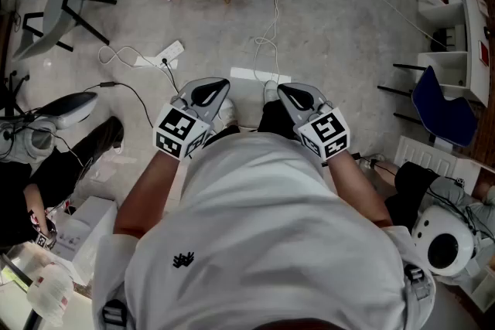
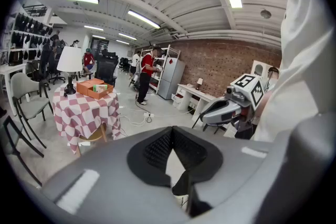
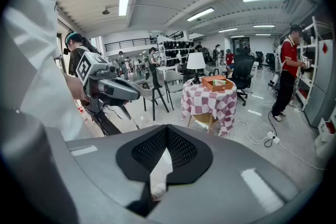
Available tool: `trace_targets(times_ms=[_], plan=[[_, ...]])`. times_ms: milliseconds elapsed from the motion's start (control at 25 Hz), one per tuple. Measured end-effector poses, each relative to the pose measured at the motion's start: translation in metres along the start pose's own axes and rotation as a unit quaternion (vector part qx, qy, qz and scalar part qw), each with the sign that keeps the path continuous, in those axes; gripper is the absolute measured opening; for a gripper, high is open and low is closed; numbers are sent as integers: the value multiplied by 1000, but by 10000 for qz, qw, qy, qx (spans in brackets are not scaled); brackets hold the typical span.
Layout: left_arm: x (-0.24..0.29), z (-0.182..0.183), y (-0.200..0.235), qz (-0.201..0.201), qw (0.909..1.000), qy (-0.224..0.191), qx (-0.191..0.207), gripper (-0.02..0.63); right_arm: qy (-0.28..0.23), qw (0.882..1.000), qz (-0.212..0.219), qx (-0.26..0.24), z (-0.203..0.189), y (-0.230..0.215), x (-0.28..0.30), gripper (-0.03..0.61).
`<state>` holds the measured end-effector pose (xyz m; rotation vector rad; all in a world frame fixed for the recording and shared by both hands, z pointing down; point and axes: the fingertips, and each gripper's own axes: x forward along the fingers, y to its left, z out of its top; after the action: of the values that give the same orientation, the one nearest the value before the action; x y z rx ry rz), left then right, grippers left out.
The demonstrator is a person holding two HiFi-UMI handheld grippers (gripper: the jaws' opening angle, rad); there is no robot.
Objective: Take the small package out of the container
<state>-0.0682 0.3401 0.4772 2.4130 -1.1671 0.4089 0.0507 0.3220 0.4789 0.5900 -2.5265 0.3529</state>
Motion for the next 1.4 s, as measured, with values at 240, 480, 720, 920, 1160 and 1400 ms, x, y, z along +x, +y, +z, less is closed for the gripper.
trace_targets(times_ms=[240, 480, 720, 920, 1160, 1400], plan=[[27, 20, -5, -59, 9999, -116, -23, 55, -56, 9999, -41, 118, 10, -23, -1, 0], [63, 42, 14, 160, 9999, -40, 8, 55, -140, 9994, 310, 7, 30, -67, 20, 0], [119, 89, 41, 427, 9990, 50, 116, 57, -218, 9975, 640, -202, 57, -134, 39, 3], [165, 127, 62, 604, 9981, 14, 116, 58, -238, 9956, 865, -256, 70, -187, 51, 21], [204, 154, 89, 758, 9970, 113, 78, 58, -229, 9952, 942, -145, 77, -246, 60, 20], [226, 173, 120, 760, 9971, 69, 40, 58, -237, 9967, 772, 15, 86, -279, 74, 20]])
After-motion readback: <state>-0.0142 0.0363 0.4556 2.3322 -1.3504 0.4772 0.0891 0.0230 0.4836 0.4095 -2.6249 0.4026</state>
